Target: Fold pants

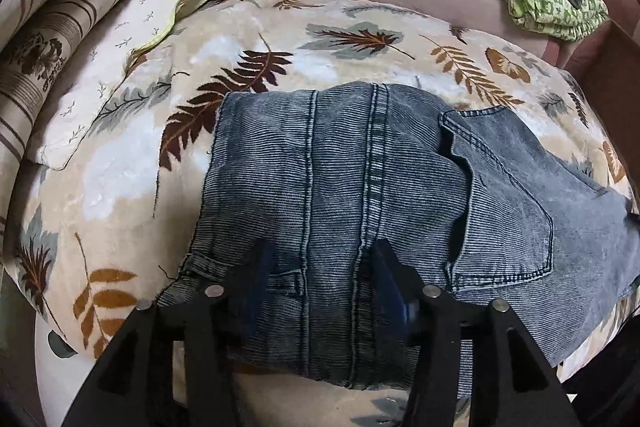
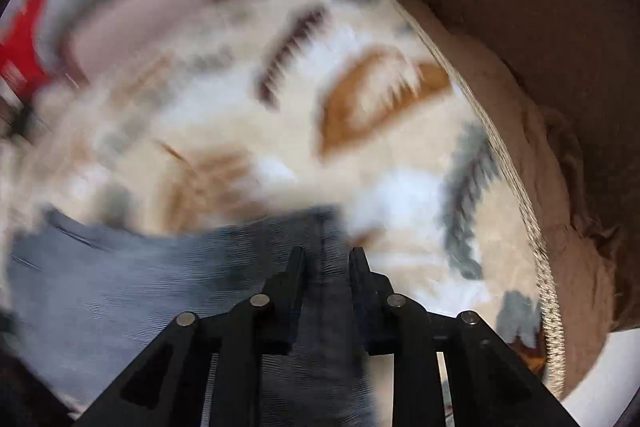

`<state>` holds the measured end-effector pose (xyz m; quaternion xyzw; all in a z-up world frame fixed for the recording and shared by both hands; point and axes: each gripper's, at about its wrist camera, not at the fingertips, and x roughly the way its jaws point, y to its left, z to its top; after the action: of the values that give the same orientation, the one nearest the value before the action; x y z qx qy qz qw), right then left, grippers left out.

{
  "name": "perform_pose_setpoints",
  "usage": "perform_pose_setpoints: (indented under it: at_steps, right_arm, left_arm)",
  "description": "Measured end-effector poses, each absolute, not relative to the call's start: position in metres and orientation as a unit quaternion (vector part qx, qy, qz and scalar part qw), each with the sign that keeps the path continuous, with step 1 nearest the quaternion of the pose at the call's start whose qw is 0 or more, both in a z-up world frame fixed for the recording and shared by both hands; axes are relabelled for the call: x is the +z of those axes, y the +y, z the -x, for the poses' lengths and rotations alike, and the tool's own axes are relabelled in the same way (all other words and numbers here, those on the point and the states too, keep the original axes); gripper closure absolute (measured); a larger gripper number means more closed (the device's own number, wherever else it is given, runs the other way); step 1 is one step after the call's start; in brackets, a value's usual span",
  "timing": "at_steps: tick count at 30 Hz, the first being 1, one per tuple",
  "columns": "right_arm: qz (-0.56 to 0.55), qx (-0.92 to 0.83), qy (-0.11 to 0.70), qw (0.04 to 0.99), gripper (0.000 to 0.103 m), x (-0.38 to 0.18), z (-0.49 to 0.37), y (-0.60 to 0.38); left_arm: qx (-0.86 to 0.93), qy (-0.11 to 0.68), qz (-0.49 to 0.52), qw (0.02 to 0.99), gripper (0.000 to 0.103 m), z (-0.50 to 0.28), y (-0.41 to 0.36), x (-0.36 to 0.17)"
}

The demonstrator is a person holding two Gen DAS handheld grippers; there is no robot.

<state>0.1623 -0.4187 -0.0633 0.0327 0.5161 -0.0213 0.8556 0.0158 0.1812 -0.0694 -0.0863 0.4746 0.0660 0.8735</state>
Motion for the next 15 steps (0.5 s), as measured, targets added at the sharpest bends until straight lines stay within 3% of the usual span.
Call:
perform_pose_setpoints:
  at_steps: [3, 6, 9, 11, 13, 15]
  right_arm:
    - [-0.081, -0.026, 0.490, 0.868, 0.043, -0.049, -0.137, -0.431]
    - [-0.096, -0.009, 0.440, 0.893, 0.039, -0.015, -0.097, -0.427]
    - [-0.158, 0.075, 0.447, 0.877, 0.036, -0.015, -0.070, -0.421]
    - [-0.173, 0.063, 0.507, 0.842, 0.036, -0.053, -0.070, -0.424]
    - [-0.191, 0.059, 0.523, 0.829, 0.053, -0.075, -0.069, -0.435]
    - [-0.210, 0.040, 0.519, 0.827, 0.050, -0.058, -0.066, -0.444]
  left_arm:
    - [0.071, 0.471, 0.087, 0.875, 0.039, -0.016, 0.183, -0.071]
    - [0.074, 0.472, 0.095, 0.873, 0.038, -0.017, 0.184, -0.071]
    - [0.079, 0.469, 0.095, 0.874, 0.038, -0.018, 0.183, -0.070]
    - [0.079, 0.468, 0.103, 0.874, 0.038, -0.017, 0.184, -0.068]
    - [0.078, 0.467, 0.110, 0.874, 0.038, -0.016, 0.187, -0.067]
    - [0.076, 0.467, 0.114, 0.874, 0.038, -0.015, 0.188, -0.068]
